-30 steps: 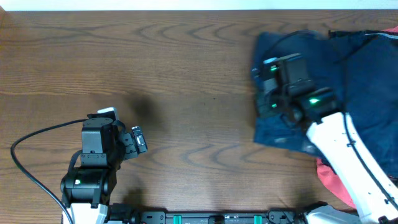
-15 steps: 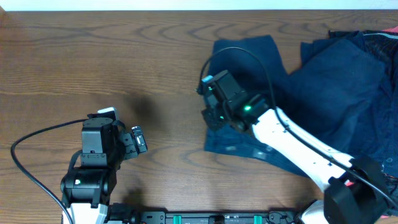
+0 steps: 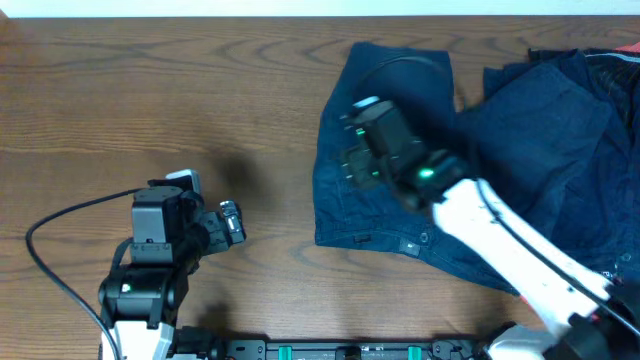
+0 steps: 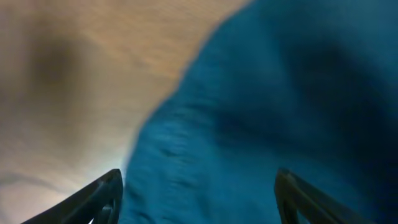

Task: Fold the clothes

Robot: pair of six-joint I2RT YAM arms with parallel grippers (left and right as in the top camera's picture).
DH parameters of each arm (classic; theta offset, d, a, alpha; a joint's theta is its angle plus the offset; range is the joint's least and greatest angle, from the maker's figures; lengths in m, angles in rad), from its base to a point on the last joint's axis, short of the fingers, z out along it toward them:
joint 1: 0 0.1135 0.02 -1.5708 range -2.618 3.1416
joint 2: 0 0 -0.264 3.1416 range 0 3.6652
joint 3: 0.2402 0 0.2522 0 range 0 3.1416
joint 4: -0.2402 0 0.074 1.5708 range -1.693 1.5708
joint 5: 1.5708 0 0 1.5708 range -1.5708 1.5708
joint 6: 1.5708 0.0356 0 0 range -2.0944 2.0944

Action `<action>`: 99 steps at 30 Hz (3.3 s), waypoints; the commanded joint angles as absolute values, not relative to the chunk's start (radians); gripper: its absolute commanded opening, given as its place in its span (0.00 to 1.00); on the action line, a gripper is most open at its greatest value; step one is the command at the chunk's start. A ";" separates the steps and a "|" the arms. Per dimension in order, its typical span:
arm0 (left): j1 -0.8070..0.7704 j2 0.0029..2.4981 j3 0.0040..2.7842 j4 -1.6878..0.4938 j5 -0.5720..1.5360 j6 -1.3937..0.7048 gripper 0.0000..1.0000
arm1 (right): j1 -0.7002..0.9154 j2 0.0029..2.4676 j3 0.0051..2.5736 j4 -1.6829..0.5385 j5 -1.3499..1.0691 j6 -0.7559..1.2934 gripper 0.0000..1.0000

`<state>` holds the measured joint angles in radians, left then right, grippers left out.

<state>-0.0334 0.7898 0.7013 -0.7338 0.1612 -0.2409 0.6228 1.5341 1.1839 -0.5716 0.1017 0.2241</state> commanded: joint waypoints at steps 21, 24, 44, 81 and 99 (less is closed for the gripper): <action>-0.347 1.447 0.722 -0.362 0.529 -0.567 0.98 | 0.151 1.404 1.196 -0.984 0.182 0.309 0.98; -0.411 1.518 0.722 -0.264 0.540 -0.612 0.95 | 0.141 1.404 1.196 -0.992 0.184 0.309 0.97; -0.329 1.512 0.774 -0.279 0.206 -0.381 0.06 | 0.138 1.404 1.196 -1.036 0.214 0.309 0.95; -0.353 1.470 0.615 -0.561 0.591 -0.840 0.98 | 0.118 1.405 1.195 -1.093 0.213 0.299 0.99; -0.366 1.470 0.536 -0.471 0.591 -1.002 0.06 | 0.118 1.405 1.195 -1.094 0.213 0.299 0.99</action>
